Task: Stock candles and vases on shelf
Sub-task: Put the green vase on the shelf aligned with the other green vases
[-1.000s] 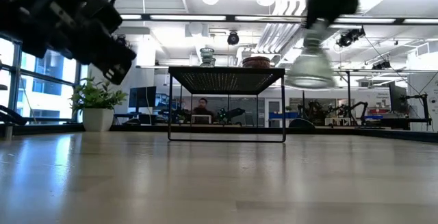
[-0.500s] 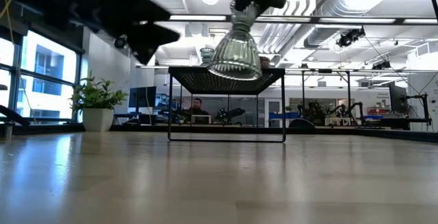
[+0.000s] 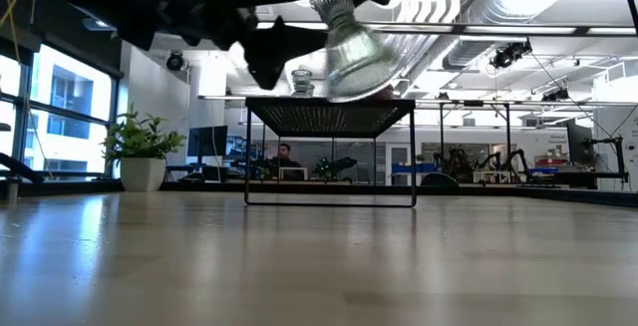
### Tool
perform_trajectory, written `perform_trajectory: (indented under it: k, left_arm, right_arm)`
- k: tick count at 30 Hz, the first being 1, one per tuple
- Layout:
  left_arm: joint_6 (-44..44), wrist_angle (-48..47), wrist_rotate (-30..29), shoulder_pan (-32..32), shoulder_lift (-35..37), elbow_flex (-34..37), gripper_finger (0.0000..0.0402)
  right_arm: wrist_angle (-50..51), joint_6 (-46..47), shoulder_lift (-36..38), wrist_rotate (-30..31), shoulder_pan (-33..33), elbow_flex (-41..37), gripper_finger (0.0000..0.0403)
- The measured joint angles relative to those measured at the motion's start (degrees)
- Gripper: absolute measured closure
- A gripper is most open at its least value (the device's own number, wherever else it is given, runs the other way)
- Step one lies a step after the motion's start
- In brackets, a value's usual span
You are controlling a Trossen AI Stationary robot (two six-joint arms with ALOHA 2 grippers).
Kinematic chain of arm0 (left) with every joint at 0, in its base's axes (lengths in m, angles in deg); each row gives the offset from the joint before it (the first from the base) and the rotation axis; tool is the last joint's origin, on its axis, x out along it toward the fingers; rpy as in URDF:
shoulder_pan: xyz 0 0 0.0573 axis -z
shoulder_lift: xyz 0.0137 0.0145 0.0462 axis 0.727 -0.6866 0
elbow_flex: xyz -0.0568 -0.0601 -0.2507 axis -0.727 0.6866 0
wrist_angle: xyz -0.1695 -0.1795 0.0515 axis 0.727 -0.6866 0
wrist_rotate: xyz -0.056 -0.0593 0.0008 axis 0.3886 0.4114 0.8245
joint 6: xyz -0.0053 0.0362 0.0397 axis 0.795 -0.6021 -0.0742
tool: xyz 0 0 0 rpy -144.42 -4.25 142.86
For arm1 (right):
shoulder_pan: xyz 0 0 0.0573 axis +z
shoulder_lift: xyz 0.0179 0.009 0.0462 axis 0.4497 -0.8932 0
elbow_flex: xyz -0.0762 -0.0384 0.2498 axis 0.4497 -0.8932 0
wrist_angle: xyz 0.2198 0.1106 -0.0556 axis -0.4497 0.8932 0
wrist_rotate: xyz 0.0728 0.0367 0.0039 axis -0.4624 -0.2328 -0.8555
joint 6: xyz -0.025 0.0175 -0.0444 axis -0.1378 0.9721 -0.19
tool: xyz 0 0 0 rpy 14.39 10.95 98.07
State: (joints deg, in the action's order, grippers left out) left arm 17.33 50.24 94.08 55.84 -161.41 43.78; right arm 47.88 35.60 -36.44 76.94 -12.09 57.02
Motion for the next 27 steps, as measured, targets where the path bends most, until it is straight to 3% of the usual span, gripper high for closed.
perform_trajectory:
  k: [11,17,27]
  left_arm:
    - [-0.91,1.27,-1.70,-0.05,-1.50,-1.24,0.0153]
    - [-1.29,-3.67,-1.23,-0.18,-1.50,-1.24,0.0153]
    - [-3.61,-4.59,0.24,-0.18,-1.47,-1.18,0.0153]
  right_arm:
    - [-1.23,-0.66,0.00,0.16,0.02,0.00,0.0232]
    - [-0.06,-0.13,0.00,0.12,0.26,0.00,0.0234]
    - [-0.55,2.95,0.00,4.73,3.62,-0.04,0.0237]
